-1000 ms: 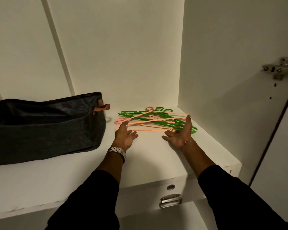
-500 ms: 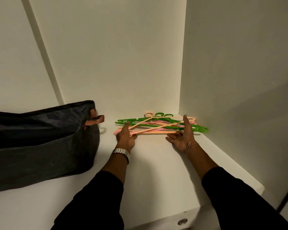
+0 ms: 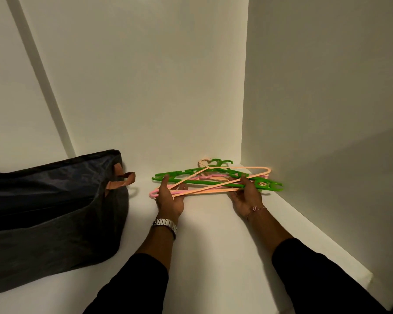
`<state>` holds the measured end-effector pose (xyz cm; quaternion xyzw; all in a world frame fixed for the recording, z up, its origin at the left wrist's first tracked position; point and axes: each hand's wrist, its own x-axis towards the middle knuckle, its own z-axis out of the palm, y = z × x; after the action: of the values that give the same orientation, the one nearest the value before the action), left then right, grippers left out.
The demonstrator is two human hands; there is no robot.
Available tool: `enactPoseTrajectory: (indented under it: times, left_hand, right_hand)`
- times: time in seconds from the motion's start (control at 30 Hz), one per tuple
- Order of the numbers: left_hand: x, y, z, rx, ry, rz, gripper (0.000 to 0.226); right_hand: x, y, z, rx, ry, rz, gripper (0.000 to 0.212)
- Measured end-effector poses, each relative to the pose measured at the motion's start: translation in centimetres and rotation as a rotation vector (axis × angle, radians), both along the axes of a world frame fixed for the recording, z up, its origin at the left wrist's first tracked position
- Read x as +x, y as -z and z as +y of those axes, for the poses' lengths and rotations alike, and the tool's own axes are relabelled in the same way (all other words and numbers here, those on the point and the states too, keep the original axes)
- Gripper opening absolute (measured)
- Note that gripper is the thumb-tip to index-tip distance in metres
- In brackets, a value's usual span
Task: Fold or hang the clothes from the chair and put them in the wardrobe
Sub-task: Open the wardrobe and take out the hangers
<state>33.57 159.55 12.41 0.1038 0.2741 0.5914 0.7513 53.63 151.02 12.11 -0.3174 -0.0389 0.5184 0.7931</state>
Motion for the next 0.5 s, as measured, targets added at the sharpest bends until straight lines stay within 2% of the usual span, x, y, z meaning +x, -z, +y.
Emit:
enactPoseTrajectory:
  times: [0.07,0.2,0.33,0.43,0.5]
  left_hand:
    - [0.0,-0.2,-0.4,0.058,0.038,-0.035,0.038]
    - [-0.2,-1.0,-1.6,0.102,0.05,-0.098,0.033]
    - [-0.5,-2.0,-2.7,0.084,0.018,-0.072,0.014]
    - [-1.0,-3.0,-3.4,0.076,-0.002,-0.068,0.004]
    - [-1.7,-3.7,-3.5,0.071,-0.019,-0.077,0.007]
  right_hand:
    - [0.1,-0.2,-1.0,0.069,-0.041,-0.006,0.01]
    - [0.3,-0.5,-3.4,0.167,-0.131,-0.045,0.009]
    - [1.3,-0.7,-5.8,0.136,-0.218,-0.144,0.012]
    - [2.2,-0.7,-8.1,0.115,-0.285,-0.245,0.039]
    - [3.0,-0.5,-9.6,0.209,-0.352,-0.21,0.071]
